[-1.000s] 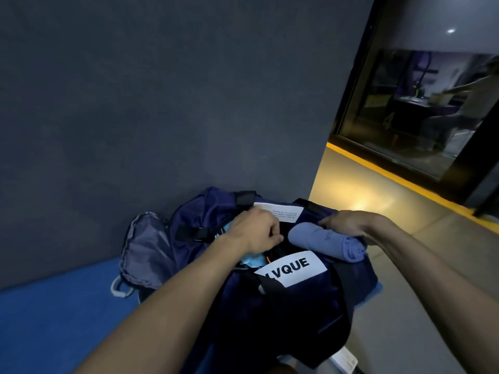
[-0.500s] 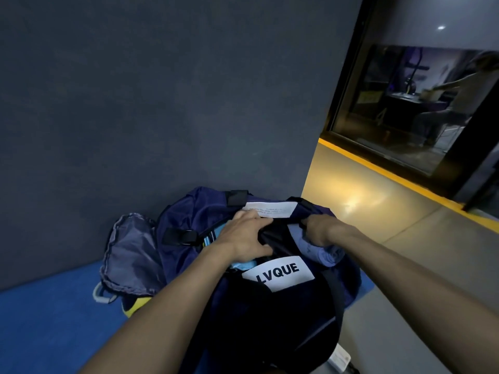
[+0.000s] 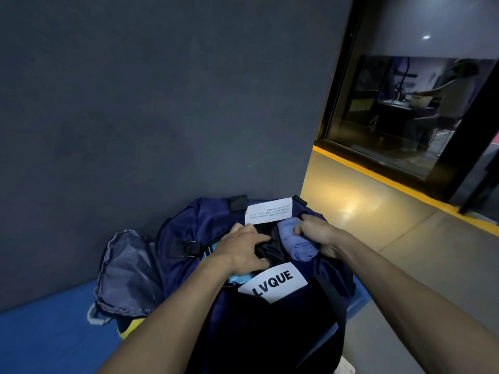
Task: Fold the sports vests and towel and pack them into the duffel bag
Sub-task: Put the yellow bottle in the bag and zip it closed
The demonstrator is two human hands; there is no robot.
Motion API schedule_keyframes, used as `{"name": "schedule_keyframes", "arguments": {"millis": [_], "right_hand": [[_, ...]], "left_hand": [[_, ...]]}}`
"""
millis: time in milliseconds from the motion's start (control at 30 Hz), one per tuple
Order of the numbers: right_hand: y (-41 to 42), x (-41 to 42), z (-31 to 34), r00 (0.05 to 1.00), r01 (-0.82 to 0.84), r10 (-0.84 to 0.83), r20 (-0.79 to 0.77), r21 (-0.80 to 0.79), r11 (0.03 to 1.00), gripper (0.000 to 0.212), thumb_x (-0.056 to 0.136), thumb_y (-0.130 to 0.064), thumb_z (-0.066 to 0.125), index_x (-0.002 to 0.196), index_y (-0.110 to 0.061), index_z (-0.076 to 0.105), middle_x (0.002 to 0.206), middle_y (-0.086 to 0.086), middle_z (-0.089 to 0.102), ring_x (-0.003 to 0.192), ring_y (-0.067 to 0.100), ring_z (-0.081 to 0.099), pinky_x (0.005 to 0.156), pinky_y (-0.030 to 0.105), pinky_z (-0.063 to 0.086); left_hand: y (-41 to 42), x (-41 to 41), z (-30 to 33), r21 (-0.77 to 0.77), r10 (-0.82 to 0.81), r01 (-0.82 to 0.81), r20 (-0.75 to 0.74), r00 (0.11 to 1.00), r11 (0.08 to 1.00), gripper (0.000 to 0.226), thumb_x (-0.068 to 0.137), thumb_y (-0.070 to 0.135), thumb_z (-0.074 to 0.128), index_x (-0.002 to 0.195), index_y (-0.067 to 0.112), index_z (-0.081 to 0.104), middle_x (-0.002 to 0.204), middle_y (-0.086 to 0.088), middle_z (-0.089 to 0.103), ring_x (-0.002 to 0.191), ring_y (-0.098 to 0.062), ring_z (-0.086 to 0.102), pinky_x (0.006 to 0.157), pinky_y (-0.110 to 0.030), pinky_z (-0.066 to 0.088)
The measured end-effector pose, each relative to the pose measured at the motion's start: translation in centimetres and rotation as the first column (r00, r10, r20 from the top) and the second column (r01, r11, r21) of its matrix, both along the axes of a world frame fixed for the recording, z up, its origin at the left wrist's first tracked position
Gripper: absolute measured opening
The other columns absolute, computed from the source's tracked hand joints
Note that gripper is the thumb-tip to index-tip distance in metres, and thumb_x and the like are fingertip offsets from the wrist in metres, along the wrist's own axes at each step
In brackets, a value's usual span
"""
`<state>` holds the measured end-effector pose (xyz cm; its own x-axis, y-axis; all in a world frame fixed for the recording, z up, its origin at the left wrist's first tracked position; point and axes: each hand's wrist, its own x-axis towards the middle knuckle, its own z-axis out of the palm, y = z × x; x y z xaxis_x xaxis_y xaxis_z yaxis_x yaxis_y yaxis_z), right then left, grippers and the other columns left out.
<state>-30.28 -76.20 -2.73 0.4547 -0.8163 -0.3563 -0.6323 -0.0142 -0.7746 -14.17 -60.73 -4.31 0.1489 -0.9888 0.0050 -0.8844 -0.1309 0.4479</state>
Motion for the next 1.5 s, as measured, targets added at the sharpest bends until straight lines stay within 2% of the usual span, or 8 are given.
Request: {"name": "schedule_keyframes", "arguments": {"millis": [133,200,367,533,767,1067,1233,1500], "right_hand": [[0.0,-0.6,0.0,0.761,-0.377,0.259,-0.595,-0.079,0.923,0.072,0.101,-0.014,0.045,0.163,-0.021,0.007,0.16,0.012,0.035,0.136,0.032,0.045,0.105,0.038,0.042],[0.2,-0.4,-0.4,0.674,-0.439,0.271,-0.687,-0.078,0.895,0.078,0.102,-0.013,0.042,0.162,-0.023,-0.006,0.163,0.011,0.033,0.14,0.032,0.043,0.111,0.039,0.038],[-0.3,-1.6,-1.2,0.818,-0.384,0.281,-0.501,-0.112,0.917,0.065,0.105,-0.014,0.034,0.163,-0.02,0.008,0.167,0.007,0.025,0.147,0.029,0.035,0.101,0.031,0.031],[0.9,-2.7,-1.1,0.649,-0.512,0.298,-0.7,-0.113,0.851,0.058,0.109,-0.034,0.022,0.163,-0.028,0.0,0.163,0.015,0.029,0.135,0.034,0.046,0.1,0.036,0.035],[1.4,-1.8,-1.1,0.544,-0.814,0.26,-0.798,-0.427,0.394,0.066,0.106,-0.033,0.035,0.163,-0.024,0.004,0.169,-0.002,0.013,0.148,0.027,0.026,0.115,0.041,0.035],[0.8,-0.9,-2.2,0.56,-0.722,0.329,-0.76,-0.253,0.644,0.059,0.108,-0.034,0.024,0.164,-0.025,0.006,0.171,-0.003,0.009,0.152,0.032,0.022,0.123,0.042,0.021],[2.7,0.4,1.7,0.579,-0.717,0.355,-0.734,-0.251,0.651,0.042,0.097,-0.016,0.039,0.133,-0.018,0.06,0.147,0.005,0.054,0.131,0.028,0.051,0.108,0.037,0.042],[13.2,5.9,8.2,0.696,-0.705,0.536,-0.478,-0.597,0.383,0.029,0.1,-0.02,0.054,0.125,-0.018,0.07,0.127,-0.002,0.071,0.118,0.019,0.063,0.1,0.03,0.045]], "left_hand": [[0.1,0.0,0.0,0.017,0.001,-0.001,0.0,1.0,1.0,0.069,0.088,0.043,0.068,0.152,0.033,0.045,0.128,0.009,0.047,0.127,-0.017,0.034,0.114,-0.033,0.033],[0.1,0.0,0.1,0.025,0.002,-0.002,0.003,1.0,1.0,0.069,0.088,0.043,0.068,0.152,0.034,0.044,0.129,0.009,0.047,0.126,-0.017,0.034,0.114,-0.034,0.033],[0.3,-0.1,0.1,0.029,0.005,-0.005,0.011,1.0,1.0,0.069,0.089,0.044,0.067,0.153,0.034,0.043,0.128,0.01,0.045,0.127,-0.017,0.034,0.114,-0.033,0.033],[0.2,-0.2,0.1,0.034,0.009,-0.01,0.025,1.0,0.999,0.068,0.088,0.044,0.066,0.152,0.035,0.044,0.125,0.011,0.044,0.126,-0.016,0.034,0.114,-0.032,0.033],[0.1,-0.3,0.3,0.041,0.008,-0.011,0.057,0.998,0.999,0.066,0.088,0.046,0.065,0.151,0.038,0.044,0.133,0.009,0.045,0.13,-0.015,0.032,0.115,-0.035,0.031],[0.0,-0.2,0.2,0.066,-0.004,0.001,0.042,0.999,0.998,0.065,0.09,0.045,0.065,0.151,0.036,0.044,0.134,0.008,0.045,0.131,-0.016,0.033,0.115,-0.036,0.031],[0.8,-0.4,1.9,0.106,-0.053,0.05,0.026,0.998,0.993,0.04,0.1,0.031,0.059,0.14,0.026,0.06,0.145,0.0,0.055,0.138,-0.022,0.046,0.114,-0.036,0.039],[16.3,4.9,3.3,-0.504,0.134,-0.269,-0.287,0.948,0.821,0.022,0.094,0.004,0.064,0.099,0.021,0.077,0.096,0.015,0.075,0.09,0.002,0.068,0.082,-0.013,0.048]]}}
